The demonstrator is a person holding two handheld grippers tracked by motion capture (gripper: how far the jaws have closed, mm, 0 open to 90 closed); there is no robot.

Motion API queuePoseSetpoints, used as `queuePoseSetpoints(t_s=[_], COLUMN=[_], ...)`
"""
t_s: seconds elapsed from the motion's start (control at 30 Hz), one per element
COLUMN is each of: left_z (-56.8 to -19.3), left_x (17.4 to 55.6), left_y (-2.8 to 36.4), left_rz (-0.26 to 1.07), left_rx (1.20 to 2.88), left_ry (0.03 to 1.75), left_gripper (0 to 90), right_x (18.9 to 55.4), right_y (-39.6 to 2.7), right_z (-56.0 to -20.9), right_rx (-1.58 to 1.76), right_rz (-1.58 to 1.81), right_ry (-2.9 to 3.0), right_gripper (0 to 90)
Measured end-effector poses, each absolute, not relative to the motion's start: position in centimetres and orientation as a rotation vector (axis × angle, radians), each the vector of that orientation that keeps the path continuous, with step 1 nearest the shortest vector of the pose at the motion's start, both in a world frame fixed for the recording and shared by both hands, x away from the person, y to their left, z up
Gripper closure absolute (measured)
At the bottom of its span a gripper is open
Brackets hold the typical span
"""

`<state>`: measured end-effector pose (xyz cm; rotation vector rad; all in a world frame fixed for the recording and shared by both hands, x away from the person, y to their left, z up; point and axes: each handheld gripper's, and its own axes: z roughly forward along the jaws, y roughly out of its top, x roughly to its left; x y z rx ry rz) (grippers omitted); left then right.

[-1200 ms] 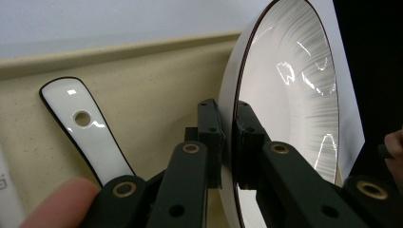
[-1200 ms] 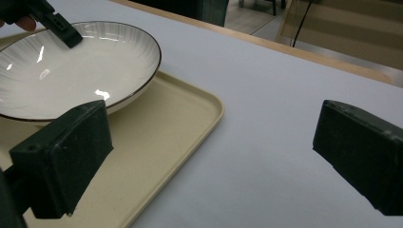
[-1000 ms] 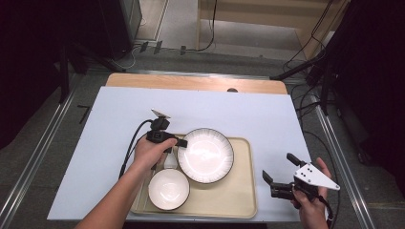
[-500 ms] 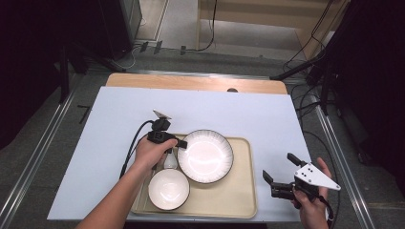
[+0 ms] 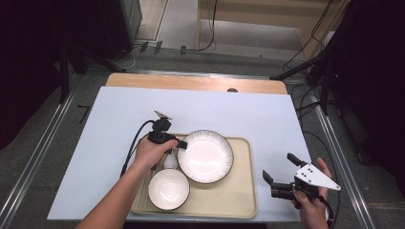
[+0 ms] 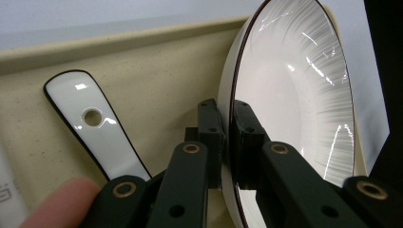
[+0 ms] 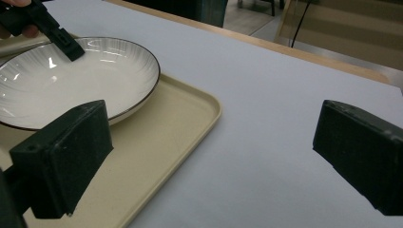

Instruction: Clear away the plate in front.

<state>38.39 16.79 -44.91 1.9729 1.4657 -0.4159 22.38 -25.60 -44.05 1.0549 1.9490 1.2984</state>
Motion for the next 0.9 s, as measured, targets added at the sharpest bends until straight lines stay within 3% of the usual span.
queuePoseSetpoints(t_s=[0.27, 0.47, 0.73, 0.9], left_z=[-45.3, -44.6, -43.4, -42.8], left_x=[38.5, 38.3, 38.0, 37.7], left_y=[16.5, 16.6, 16.8, 16.9], left_rz=[-0.415, -0.358, -0.273, -0.266], left_rx=[2.002, 1.967, 1.995, 1.983], left_ry=[1.452, 1.417, 1.388, 1.356], left_gripper=[83.9, 70.6, 40.7, 11.8], right_x=[22.4, 22.4, 22.4, 22.3], right_y=[-25.6, -25.6, -25.5, -25.6], right_z=[-44.1, -44.1, -44.1, -44.1], right_rx=[1.059, 1.061, 1.058, 1.057], right_rz=[1.297, 1.296, 1.295, 1.292], right_ry=[1.950, 1.949, 1.950, 1.954], right_gripper=[0.0, 0.0, 0.0, 0.0])
